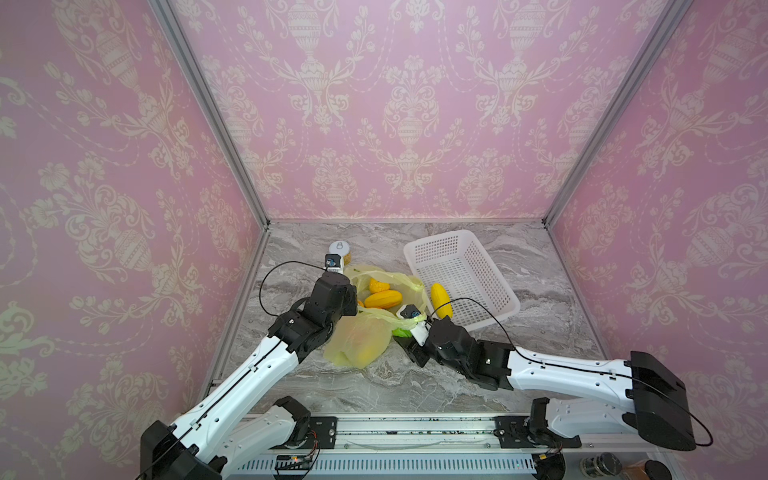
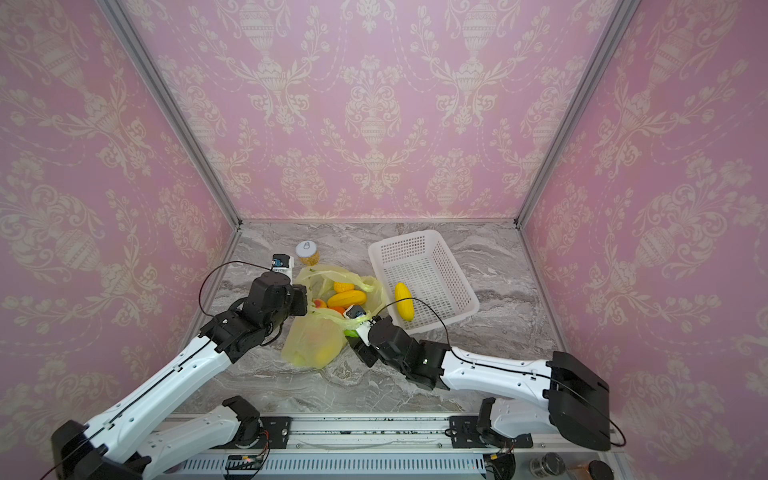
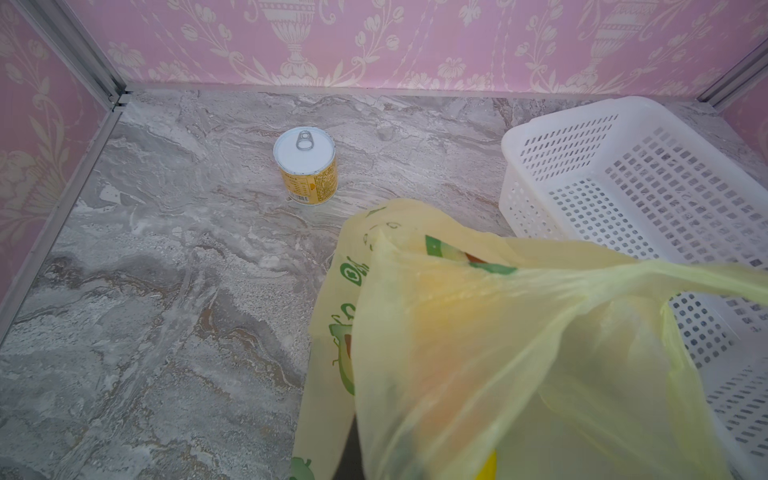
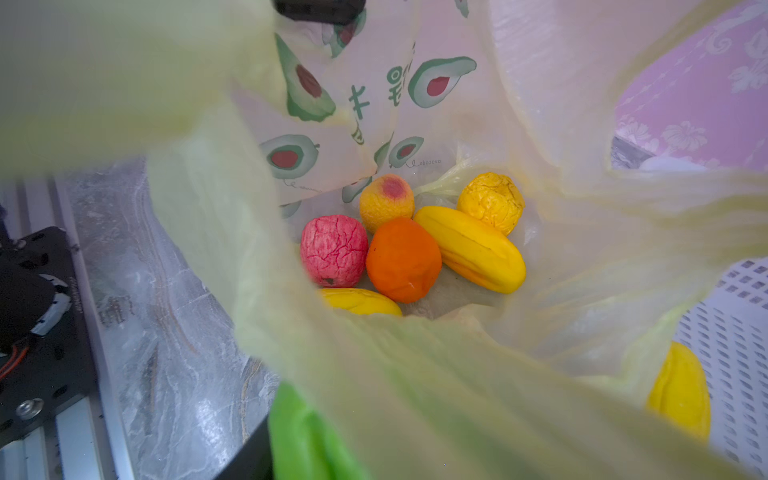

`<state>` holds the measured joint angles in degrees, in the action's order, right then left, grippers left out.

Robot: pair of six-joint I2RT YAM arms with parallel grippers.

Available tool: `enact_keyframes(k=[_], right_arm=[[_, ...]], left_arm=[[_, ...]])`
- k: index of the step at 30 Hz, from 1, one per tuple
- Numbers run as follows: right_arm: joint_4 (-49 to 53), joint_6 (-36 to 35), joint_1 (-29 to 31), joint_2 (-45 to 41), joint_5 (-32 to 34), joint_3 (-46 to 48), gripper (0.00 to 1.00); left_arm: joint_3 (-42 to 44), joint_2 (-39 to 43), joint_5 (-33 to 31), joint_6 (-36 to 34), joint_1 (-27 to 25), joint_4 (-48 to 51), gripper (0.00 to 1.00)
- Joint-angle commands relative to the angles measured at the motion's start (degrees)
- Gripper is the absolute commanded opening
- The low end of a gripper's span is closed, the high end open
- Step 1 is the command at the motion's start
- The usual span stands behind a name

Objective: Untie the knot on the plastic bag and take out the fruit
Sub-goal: 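Lift the green fruit out and carry it over the basket with the right gripper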

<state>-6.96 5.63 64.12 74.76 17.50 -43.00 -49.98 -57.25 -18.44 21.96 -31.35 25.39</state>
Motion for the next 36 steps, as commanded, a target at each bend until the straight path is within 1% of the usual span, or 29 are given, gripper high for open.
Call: enact_keyframes(k=[1,4,6,9,11,14,17,19,21,24,27,29,32,35,36], right_arm=[[3.2,0.6,-0.2,5.0,7.0,-4.3,0.29],[6.5,-0.3,-0.2,9.0,8.9,-6.9,0.29],[9.3,-0.7,-0.2,11.1,8.8,-8.5,0.28],[12.2,-1.7,0.0,12.5,6.1,-9.7,0.19],[10.8,-3.1,0.9,11.1,4.2,-8.4,0.19],[7.4,-3.7,1.8,5.8,1.3,-5.0,0.17],[3.6,-3.5,1.8,-3.0,-3.1,0.0,0.18],[1.9,-3.3,1.7,-10.0,-3.5,3.4,0.19],[1.2,-2.6,1.1,-16.7,-2.1,6.4,0.19],[1.1,-0.6,-1.5,-25.4,0.2,10.3,0.19],[2.0,2.1,-5.0,-31.6,6.1,13.3,0.19],[4.3,4.8,-8.3,-33.9,9.5,14.0,0.19],[9.7,10.2,-14.8,-33.9,13.3,13.2,0.19],[14.7,14.5,-22.3,-28.8,9.9,10.6,0.18],[15.8,15.7,-24.7,-26.0,7.9,9.7,0.17]], left_arm=[[0.6,0.2,-2.6,0.1,0.6,1.5,0.0],[0.6,0.5,-2.3,0.1,0.6,1.6,0.0],[0.6,1.0,-2.7,0.1,0.6,1.6,0.0],[0.8,1.7,-3.3,0.1,0.7,1.6,0.0],[1.0,1.8,-3.8,0.0,0.7,1.4,0.0],[0.9,1.3,-3.9,-0.1,0.7,1.6,0.0],[0.7,0.9,-3.6,-0.1,0.7,1.6,0.0],[0.7,1.2,-3.8,0.0,0.7,1.7,0.0],[0.9,1.4,-3.8,0.1,0.8,1.5,0.0],[0.9,1.4,-4.0,0.1,0.9,1.6,0.0],[0.8,1.4,-2.7,0.4,0.9,1.6,0.0],[0.8,1.4,-2.6,0.5,0.9,1.6,0.0],[0.9,1.8,-2.9,0.5,0.9,1.6,0.0],[0.9,1.5,-2.9,0.5,0.9,1.6,0.0],[0.9,1.4,-2.6,0.5,0.9,1.5,0.0]])
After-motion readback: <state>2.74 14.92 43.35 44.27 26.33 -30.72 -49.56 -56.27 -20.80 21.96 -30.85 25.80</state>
